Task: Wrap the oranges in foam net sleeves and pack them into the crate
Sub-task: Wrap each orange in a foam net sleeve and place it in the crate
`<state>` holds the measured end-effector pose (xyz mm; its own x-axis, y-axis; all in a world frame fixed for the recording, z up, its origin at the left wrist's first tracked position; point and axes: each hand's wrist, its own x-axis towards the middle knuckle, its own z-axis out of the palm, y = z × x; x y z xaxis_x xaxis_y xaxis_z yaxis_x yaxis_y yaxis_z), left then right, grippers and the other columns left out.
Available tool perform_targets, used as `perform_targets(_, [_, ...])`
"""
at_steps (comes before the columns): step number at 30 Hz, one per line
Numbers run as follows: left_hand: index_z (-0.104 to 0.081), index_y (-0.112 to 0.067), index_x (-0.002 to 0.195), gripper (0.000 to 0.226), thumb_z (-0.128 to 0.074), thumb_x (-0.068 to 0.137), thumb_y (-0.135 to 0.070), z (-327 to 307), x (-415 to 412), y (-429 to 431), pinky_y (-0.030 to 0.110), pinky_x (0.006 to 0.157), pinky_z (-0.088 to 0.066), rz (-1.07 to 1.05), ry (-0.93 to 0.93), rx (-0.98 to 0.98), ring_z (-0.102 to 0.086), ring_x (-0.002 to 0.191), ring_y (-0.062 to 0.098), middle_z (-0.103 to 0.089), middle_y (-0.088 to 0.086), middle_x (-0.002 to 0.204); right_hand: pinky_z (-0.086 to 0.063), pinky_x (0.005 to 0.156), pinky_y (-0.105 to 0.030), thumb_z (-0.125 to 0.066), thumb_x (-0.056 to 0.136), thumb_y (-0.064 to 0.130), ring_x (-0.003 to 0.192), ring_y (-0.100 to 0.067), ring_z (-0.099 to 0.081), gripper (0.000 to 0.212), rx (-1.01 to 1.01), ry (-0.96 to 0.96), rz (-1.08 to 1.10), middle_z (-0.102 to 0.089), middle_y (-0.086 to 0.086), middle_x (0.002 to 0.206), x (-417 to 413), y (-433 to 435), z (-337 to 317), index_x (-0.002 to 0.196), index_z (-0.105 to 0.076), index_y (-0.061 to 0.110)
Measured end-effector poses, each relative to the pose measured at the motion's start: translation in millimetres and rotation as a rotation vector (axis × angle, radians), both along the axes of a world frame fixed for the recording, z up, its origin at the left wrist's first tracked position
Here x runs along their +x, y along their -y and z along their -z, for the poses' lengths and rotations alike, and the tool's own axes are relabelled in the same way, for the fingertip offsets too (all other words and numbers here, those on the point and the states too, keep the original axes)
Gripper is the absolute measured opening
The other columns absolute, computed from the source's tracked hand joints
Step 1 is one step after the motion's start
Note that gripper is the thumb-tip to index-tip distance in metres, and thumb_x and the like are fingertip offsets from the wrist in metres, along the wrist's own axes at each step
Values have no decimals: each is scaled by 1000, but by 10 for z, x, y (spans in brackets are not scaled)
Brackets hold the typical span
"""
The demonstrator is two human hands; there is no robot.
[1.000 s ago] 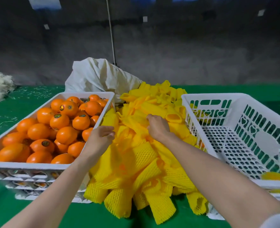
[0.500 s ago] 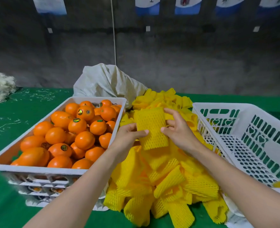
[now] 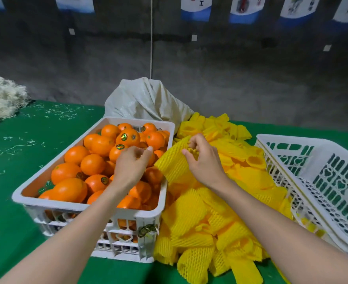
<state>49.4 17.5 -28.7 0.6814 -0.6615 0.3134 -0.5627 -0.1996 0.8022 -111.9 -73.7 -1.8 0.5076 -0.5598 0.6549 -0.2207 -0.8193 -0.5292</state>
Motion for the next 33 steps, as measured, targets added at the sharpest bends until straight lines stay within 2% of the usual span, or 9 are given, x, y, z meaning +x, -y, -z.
perform_targets(2, [-54,-14,120,55,-67,80,-50,109,227,-76,46,87,-41,-154,205,377,-47,111,34,-45,13,124,-44,76,-33,-63,86,8,82,-16,-52,15,99,34,-1,-50,5,86,50,34,3,92,-50,11])
perform_targets(4, [-40,-17,134,73,-76,74,-41,227,312,-106,48,86,-44,-93,339,620,-45,113,43,-24,14,137,-43,76,-15,-62,87,9,94,-9,-51,17,229,66,-16,-52,8,97,84,54,3,102,-54,10])
perform_targets(9, [-48,-11,127,64,-78,72,-12,359,368,-117,43,76,-50,-35,449,453,-54,86,42,-25,18,130,-38,74,-1,-58,89,3,87,0,-55,16,380,108,-65,-59,7,96,68,47,5,100,-63,12])
perform_targets(12, [-53,-26,119,71,-88,59,-10,303,398,-195,35,84,-47,50,184,193,-47,104,30,-34,9,127,-38,73,-2,-56,89,0,82,15,-54,21,430,131,-118,-61,14,92,-41,34,-8,90,-64,20])
perform_targets(15, [-57,-39,109,70,-89,54,-11,87,296,-264,23,71,-51,315,-338,-87,-59,99,17,-54,-6,117,-38,64,-9,-53,90,-3,66,10,-50,27,535,141,-196,-59,18,78,-132,26,-13,83,-63,21])
perform_targets(21, [-58,-16,120,87,-92,41,-13,-177,-130,-150,55,69,-57,632,-1385,-299,-61,104,43,-59,23,122,-41,52,-17,-47,92,0,52,-4,-52,25,919,178,-416,-59,5,62,-317,19,-137,84,-61,19])
perform_targets(23, [-55,-6,122,91,-92,39,-9,-242,-304,-74,52,61,-58,592,-1608,-358,-60,100,47,-54,29,124,-47,55,-18,-48,90,2,56,-6,-59,19,1026,206,-461,-65,6,66,-438,57,-191,89,-59,17])
perform_targets(28, [-52,-11,126,43,-58,83,-17,-260,-760,207,46,73,-57,487,-1546,-300,-62,97,33,-57,19,122,-51,57,-28,-51,83,12,72,-20,-60,19,1182,195,-540,-61,-6,88,-785,135,-163,101,-57,15])
perform_targets(33, [-59,-16,108,22,-52,91,-4,-184,-1272,479,25,51,-55,394,-1391,-255,-68,62,14,-69,2,85,-49,59,-18,-42,92,-3,62,-5,-62,19,1116,102,-564,-64,0,76,-963,165,-132,91,-56,10])
